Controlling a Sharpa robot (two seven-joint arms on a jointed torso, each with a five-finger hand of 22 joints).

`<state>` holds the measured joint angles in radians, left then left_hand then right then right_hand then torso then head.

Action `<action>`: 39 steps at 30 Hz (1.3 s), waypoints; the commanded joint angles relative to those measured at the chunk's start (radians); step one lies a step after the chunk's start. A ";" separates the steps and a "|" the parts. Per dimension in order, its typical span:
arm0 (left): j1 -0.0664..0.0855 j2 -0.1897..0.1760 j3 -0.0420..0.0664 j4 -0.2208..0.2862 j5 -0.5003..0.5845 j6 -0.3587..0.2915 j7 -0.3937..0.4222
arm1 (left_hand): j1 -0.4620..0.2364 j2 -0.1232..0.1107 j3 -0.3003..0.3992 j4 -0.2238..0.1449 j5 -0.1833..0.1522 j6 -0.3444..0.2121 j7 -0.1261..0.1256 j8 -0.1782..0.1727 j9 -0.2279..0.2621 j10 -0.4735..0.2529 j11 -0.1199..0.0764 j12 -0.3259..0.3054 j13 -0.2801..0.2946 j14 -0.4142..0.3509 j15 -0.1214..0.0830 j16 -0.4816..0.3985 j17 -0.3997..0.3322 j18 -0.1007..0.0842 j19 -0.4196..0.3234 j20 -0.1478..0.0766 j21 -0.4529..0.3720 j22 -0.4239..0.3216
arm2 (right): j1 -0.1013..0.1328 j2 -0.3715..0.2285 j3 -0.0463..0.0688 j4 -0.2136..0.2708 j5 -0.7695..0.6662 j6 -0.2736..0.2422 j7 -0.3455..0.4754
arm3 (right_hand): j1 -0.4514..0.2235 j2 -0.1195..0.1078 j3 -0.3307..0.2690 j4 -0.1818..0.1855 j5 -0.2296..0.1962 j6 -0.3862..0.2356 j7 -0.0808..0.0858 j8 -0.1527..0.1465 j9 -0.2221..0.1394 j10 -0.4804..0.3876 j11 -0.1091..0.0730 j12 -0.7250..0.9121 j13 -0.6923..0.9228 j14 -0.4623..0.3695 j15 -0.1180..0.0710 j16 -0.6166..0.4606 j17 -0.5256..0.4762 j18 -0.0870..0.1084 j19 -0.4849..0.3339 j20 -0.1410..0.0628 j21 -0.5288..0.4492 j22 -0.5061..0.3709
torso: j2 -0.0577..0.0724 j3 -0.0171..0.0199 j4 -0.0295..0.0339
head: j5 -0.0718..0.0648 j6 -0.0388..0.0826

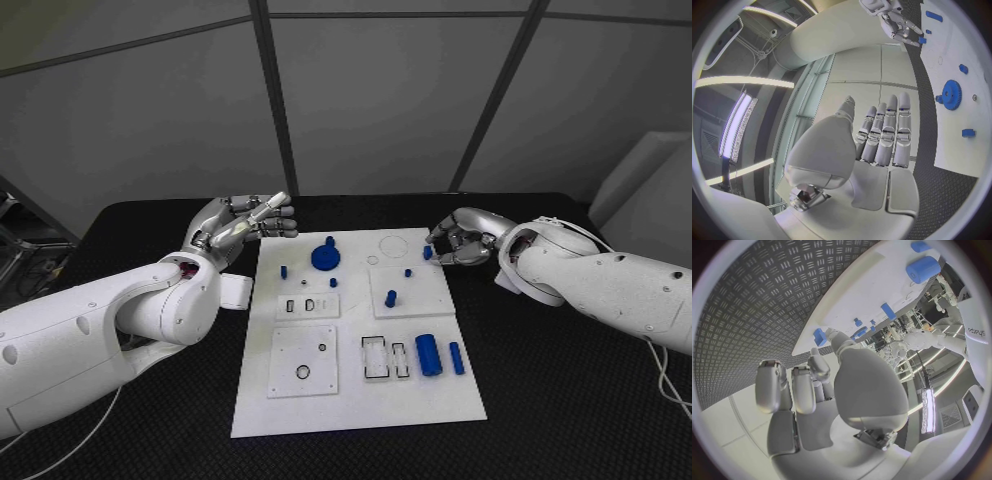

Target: Assemble the parts on the task board

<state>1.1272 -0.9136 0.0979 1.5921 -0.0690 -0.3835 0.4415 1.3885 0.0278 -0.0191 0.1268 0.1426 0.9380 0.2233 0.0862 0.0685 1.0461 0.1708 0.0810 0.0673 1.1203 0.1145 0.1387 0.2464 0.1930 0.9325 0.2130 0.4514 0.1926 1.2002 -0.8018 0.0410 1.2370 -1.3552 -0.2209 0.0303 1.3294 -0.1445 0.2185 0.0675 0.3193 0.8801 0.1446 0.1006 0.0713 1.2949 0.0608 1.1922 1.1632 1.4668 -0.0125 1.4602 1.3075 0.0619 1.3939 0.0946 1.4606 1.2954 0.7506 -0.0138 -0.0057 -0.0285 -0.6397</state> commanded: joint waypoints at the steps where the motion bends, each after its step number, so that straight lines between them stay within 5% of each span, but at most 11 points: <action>1: 0.002 0.002 0.001 0.000 -0.005 0.015 0.006 | -0.002 0.007 0.000 -0.008 -0.004 -0.002 0.003 -0.005 0.001 -0.005 0.000 -0.006 0.000 -0.006 0.001 -0.004 0.001 -0.013 -0.004 0.004 -0.001 -0.002 | -0.001 0.008 0.001 -0.007 -0.015 0.020 -0.002 | 0.005 0.005 -0.007 -0.002 -0.004 0.005 0.003 0.004 0.001 0.001 0.000 0.004 0.001 0.065 0.000 -0.001 0.085 -0.002 -0.004 0.003 -0.004 0.002 | 0.001 0.0007 0.0009 | -0.002 -0.001; 31: 0.002 0.006 0.001 -0.010 -0.005 0.018 0.003 | -0.002 0.007 0.000 -0.008 -0.004 -0.002 0.003 -0.005 0.001 -0.005 0.000 -0.006 0.000 -0.006 0.001 -0.004 0.001 -0.013 -0.004 0.004 -0.001 -0.002 | -0.008 0.039 0.001 -0.045 0.019 -0.005 0.004 | 0.014 0.038 -0.005 -0.001 -0.006 0.049 0.010 0.024 0.007 0.012 0.004 0.017 0.015 0.067 0.003 0.002 0.092 -0.003 0.003 0.006 -0.001 0.010 | -0.001 0.0010 0.0003 | 0.001 -0.008; 39: 0.002 0.005 0.001 -0.012 -0.005 0.019 -0.001 | -0.002 0.008 0.000 -0.009 -0.004 -0.002 0.003 -0.005 0.001 -0.005 0.000 -0.006 0.000 -0.007 0.002 -0.005 0.002 -0.013 -0.005 0.004 -0.001 -0.002 | -0.008 0.045 0.001 -0.048 0.028 -0.010 0.008 | 0.015 0.062 -0.002 0.002 -0.043 0.102 0.005 0.050 0.013 0.026 0.001 0.032 0.030 0.068 0.002 0.004 0.095 -0.004 0.008 0.006 0.002 0.017 | 0.000 0.0015 0.0003 | -0.004 -0.009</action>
<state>1.1273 -0.9087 0.0979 1.5794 -0.0691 -0.3784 0.4394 1.3885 0.0278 -0.0220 0.1239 0.1426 0.9380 0.2233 0.0862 0.0685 1.0461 0.1707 0.0810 0.0673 1.1203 0.1145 0.1389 0.2474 0.1929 0.9325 0.2130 0.4514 0.1923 1.1907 -0.7572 0.0414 1.1896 -1.3367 -0.2187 0.0307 1.3423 -0.0942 0.2132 0.0675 0.2823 0.9738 0.1490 0.1443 0.0836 1.3133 0.0643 1.2196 1.1912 1.4669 -0.0125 1.4603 1.3074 0.0620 1.3977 0.0983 1.4607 1.3082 0.7499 -0.0127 -0.0052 -0.0315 -0.6481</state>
